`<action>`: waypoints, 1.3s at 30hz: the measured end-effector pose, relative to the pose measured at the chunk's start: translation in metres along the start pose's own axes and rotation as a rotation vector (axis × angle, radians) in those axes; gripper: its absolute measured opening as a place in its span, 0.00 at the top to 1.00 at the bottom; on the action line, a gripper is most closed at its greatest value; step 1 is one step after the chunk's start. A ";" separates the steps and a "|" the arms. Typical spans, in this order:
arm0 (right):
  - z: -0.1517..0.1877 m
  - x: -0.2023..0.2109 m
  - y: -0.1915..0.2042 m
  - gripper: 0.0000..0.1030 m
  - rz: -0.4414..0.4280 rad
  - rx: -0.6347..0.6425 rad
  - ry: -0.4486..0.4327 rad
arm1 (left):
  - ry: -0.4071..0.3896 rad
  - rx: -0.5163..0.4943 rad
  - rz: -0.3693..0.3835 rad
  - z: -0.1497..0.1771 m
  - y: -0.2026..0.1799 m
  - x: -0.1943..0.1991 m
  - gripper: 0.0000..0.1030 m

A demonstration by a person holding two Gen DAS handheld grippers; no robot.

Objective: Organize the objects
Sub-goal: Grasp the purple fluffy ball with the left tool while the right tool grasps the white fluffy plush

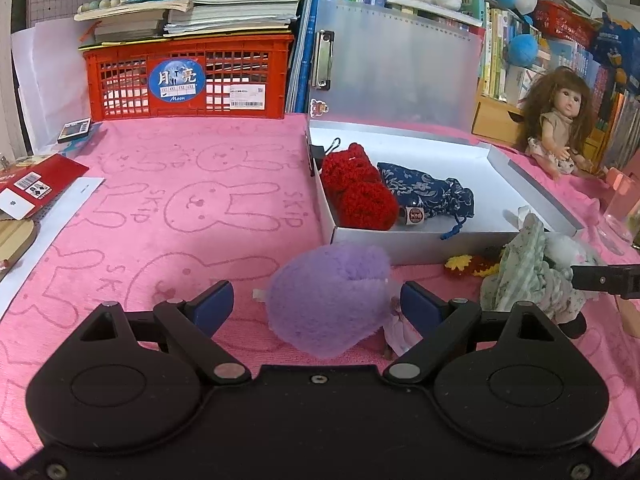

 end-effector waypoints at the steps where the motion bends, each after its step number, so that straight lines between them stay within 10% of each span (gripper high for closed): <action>1: 0.000 0.000 0.000 0.09 0.000 -0.002 0.000 | 0.000 0.001 -0.002 0.000 0.000 -0.001 0.13; 18: 0.004 -0.005 -0.009 0.09 0.018 -0.014 0.007 | 0.009 0.026 -0.013 0.000 0.007 -0.008 0.19; 28: 0.003 -0.003 -0.007 0.09 0.016 -0.002 0.000 | 0.014 0.033 0.018 0.001 0.003 -0.008 0.39; 39: 0.001 0.007 -0.002 0.34 0.005 0.004 -0.039 | -0.009 0.035 0.019 -0.002 0.001 0.001 0.46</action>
Point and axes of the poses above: each gripper's, at about its wrist camera, not at the fingertips, and x roughly against the way its jaws point, y to its left, z to its underside, the point moved 5 cm from there along -x, roughly the way its jaws point, and after that the axes turned 9 degrees about x, right-handed, at the moved point
